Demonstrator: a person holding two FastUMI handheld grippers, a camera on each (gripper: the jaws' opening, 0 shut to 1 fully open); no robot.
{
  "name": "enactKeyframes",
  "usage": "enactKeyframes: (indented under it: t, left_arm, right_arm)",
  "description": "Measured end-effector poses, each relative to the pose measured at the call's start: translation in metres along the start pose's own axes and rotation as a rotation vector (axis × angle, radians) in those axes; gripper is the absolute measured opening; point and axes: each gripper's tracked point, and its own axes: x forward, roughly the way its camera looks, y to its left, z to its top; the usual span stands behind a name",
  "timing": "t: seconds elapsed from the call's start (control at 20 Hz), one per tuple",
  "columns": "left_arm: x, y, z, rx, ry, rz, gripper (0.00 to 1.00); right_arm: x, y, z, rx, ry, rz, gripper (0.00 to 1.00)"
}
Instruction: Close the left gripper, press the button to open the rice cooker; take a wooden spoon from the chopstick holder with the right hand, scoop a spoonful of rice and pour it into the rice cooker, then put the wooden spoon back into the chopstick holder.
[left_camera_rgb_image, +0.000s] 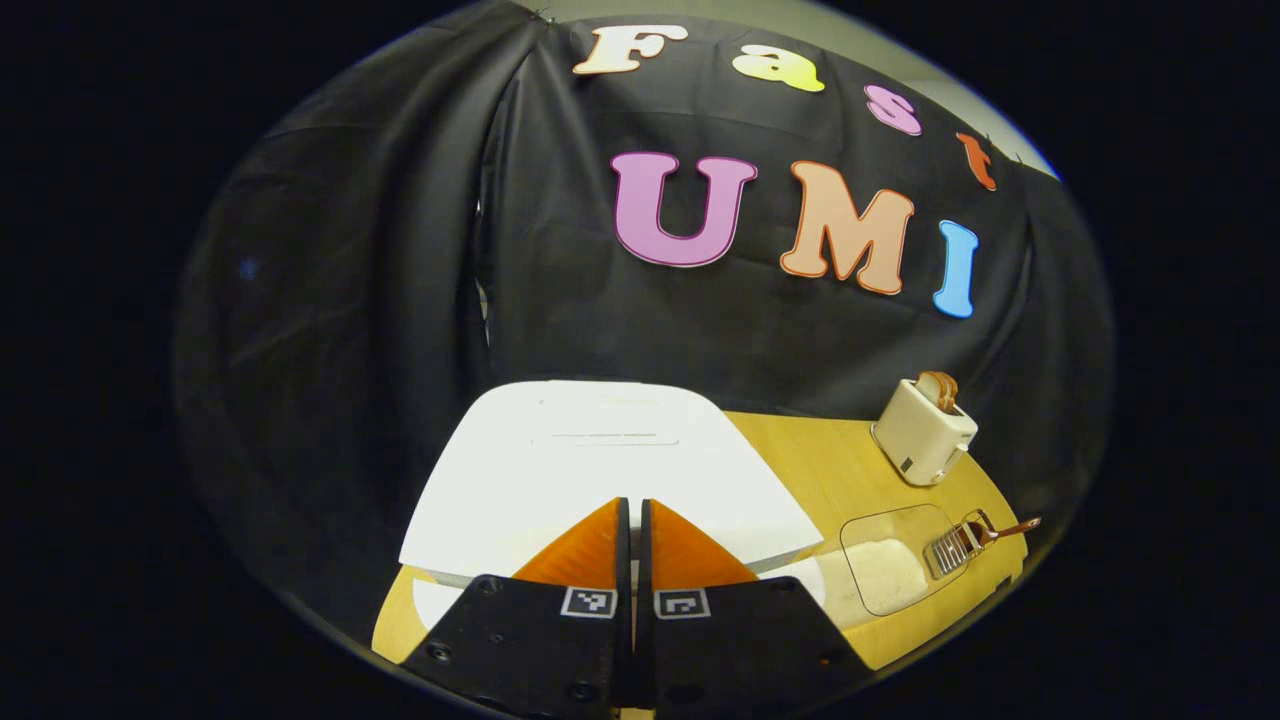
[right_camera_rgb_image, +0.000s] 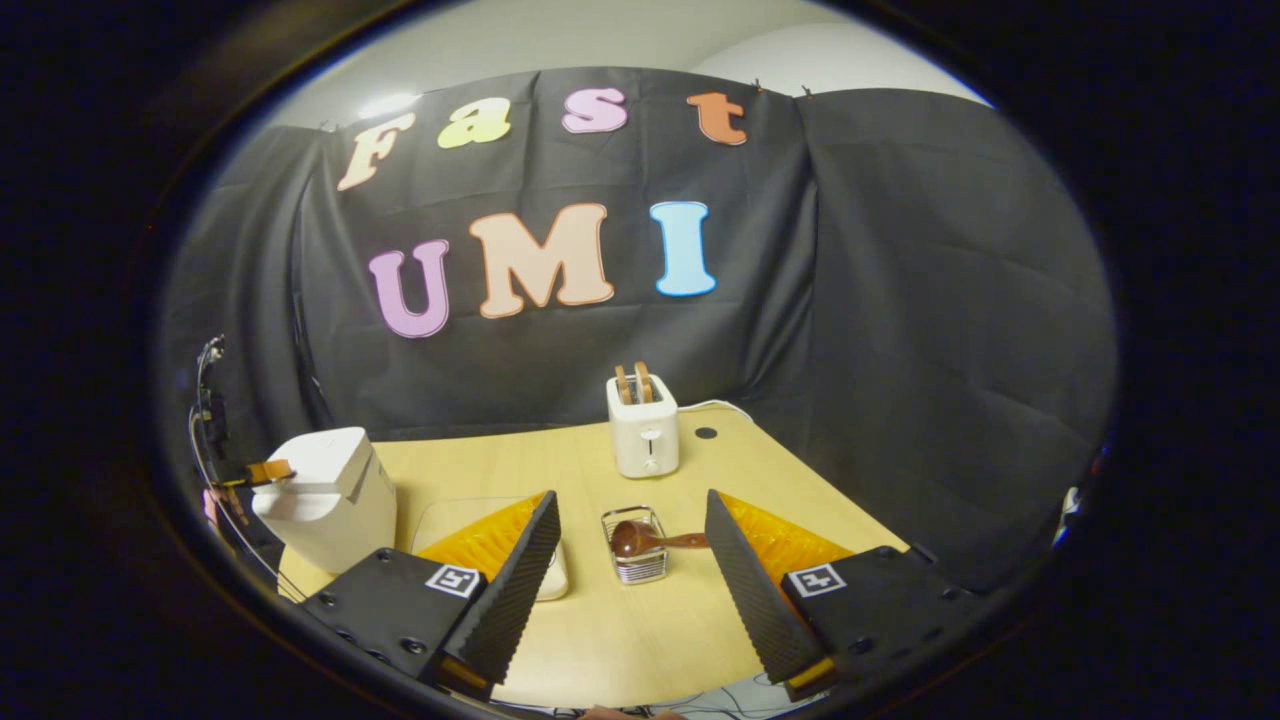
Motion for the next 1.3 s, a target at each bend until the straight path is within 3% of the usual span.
enactKeyframes:
  t: [0.85, 1.3]
  left_arm:
    - [0.011, 0.006, 0.123, -0.057, -0.235, 0.027, 0.00]
    - [-0.003, -0.002, 0.191, 0.004, -0.349, 0.051, 0.00]
  right_arm:
    - [0.009, -0.016, -0.022, 0.045, 0.003, 0.005, 0.92]
    - [0.027, -0.045, -0.041, 0.083, 0.007, -0.029, 0.92]
